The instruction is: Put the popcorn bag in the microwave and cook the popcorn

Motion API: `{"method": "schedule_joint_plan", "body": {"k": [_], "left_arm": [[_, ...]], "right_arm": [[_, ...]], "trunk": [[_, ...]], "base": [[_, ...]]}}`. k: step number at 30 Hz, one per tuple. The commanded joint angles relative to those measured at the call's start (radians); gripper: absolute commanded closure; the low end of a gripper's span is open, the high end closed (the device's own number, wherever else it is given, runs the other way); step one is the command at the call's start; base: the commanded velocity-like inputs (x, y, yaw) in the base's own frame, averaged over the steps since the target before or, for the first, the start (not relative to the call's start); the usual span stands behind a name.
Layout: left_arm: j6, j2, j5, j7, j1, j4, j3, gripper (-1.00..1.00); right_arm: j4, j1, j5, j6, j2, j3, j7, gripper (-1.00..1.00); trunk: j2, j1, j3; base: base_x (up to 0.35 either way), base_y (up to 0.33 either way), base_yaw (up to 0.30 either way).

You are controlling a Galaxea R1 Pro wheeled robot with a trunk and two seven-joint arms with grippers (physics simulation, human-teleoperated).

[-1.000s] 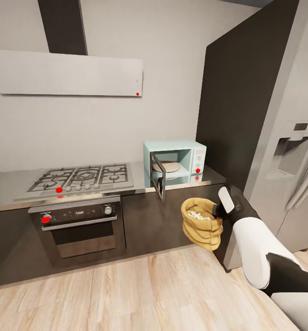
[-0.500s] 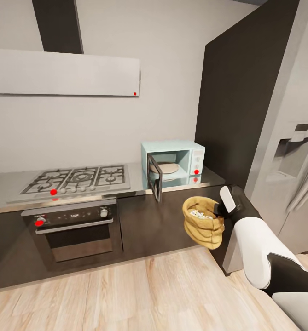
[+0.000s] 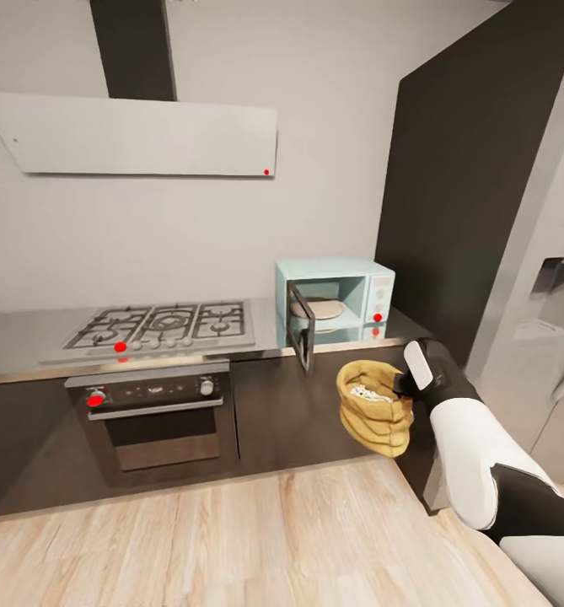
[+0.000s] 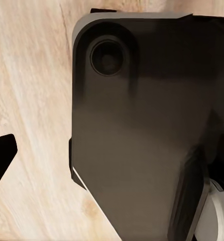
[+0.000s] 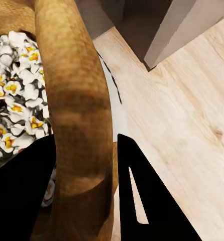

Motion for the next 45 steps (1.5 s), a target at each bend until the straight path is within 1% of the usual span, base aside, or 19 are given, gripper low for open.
{"method": "schedule_joint_plan", "body": {"k": [1,5,15,18,21,35,42,45], "left_arm": [[-0.002,0.0,0.005,0.001,0.0,0.0,0.002,-1.0],[0.003,0.0,0.005,0.0,0.0,0.0,0.0,-1.0],[0.006,0.0,0.005,0.001,0.0,0.0,-0.001,-1.0],[0.006,0.0,0.005,0.001,0.0,0.0,-0.001,-1.0],[0.005,0.0,0.005,0.001,0.0,0.0,-0.001,-1.0],[0.006,0.0,0.005,0.001,0.0,0.0,-0.001,-1.0],[0.006,0.0,0.005,0.001,0.0,0.0,-0.001,-1.0],[0.005,0.0,0.005,0.001,0.0,0.0,-0.001,-1.0]], "right_arm": [[-0.001,0.0,-0.011,0.002,0.0,0.0,-0.009,1.0],[-0.001,0.0,-0.011,0.002,0.0,0.001,-0.009,1.0],[-0.002,-0.001,-0.011,0.002,0.0,0.001,-0.009,1.0],[-0.001,0.0,0.008,0.002,0.0,0.002,-0.009,1.0],[-0.001,0.0,0.015,0.002,0.0,0.002,-0.009,1.0],[-0.004,-0.001,0.013,0.002,0.001,0.004,-0.007,1.0],[-0.003,-0.001,0.01,0.002,0.003,0.006,-0.006,1.0],[-0.002,0.0,0.008,0.002,0.01,0.006,-0.004,1.0]], "trunk": [[-0.001,0.0,-0.001],[-0.001,0.0,-0.001],[-0.001,0.0,-0.001],[-0.001,0.0,-0.001],[-0.001,0.0,-0.001],[-0.001,0.0,-0.001],[-0.001,0.0,-0.001],[-0.001,0.0,-0.001]], "base": [[0.0,0.0,0.22],[0.0,-0.128,0.202],[0.0,-0.274,0.172],[0.0,-0.28,0.152],[0.0,-0.28,0.14],[0.0,-0.278,0.124],[0.0,-0.044,0.007],[0.0,-0.001,0.0]]}}
